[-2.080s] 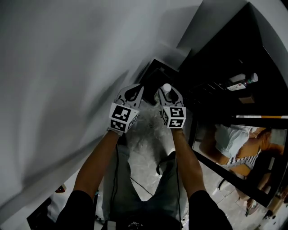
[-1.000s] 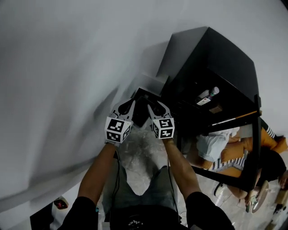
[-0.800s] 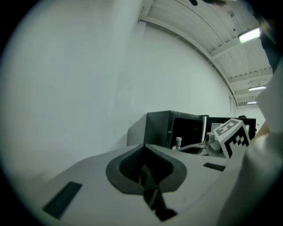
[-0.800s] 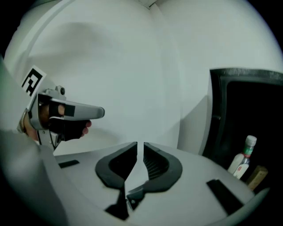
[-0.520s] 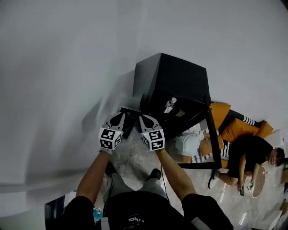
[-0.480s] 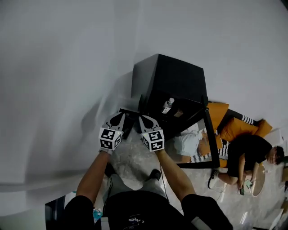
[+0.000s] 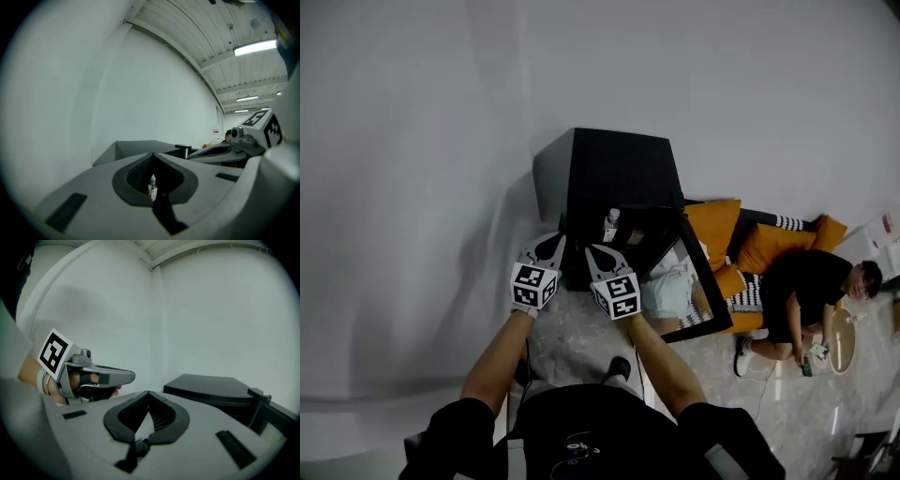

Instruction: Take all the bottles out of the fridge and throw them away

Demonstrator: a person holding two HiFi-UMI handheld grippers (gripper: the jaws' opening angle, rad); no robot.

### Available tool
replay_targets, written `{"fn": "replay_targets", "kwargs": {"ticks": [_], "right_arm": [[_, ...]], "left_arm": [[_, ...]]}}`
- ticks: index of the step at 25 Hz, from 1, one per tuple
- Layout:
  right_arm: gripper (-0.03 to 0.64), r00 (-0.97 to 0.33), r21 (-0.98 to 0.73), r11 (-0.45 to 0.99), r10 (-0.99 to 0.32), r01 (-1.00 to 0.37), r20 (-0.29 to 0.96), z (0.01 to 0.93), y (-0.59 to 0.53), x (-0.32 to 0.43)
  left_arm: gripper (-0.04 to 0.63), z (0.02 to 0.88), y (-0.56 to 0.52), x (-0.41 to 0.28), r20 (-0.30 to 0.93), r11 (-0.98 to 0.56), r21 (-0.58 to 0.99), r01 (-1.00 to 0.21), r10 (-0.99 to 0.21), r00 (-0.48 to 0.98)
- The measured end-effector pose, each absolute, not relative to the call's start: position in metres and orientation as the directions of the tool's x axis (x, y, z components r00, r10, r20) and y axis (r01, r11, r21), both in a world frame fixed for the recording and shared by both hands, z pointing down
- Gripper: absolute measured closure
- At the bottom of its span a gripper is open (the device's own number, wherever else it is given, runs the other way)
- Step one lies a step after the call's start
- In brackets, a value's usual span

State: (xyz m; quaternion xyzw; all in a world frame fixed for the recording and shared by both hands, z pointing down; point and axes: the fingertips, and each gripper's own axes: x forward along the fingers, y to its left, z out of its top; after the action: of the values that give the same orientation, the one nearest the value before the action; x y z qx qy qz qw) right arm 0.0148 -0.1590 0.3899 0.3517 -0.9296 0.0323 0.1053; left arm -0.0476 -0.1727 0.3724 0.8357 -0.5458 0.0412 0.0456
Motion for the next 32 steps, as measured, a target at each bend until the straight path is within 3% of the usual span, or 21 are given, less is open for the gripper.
{"fn": "replay_targets", "kwargs": {"ticks": [18, 32], "right_arm": [[0.609, -0.499, 0.006, 0.511, -0.840, -0.859, 0.213, 0.384, -0.187, 0.167], [0.609, -0.462, -0.005, 0.474, -0.856, -0.880, 0.230, 0.402, -0.202, 0.182]], "left_arm": [[0.595, 0.378, -0.205, 0.078, 0.156, -0.615, 0.018, -0.788, -0.777, 0.610], [0.595, 0.390, -0.212, 0.079, 0.176, -0.635, 0.017, -0.773, -0.759, 0.627]]}}
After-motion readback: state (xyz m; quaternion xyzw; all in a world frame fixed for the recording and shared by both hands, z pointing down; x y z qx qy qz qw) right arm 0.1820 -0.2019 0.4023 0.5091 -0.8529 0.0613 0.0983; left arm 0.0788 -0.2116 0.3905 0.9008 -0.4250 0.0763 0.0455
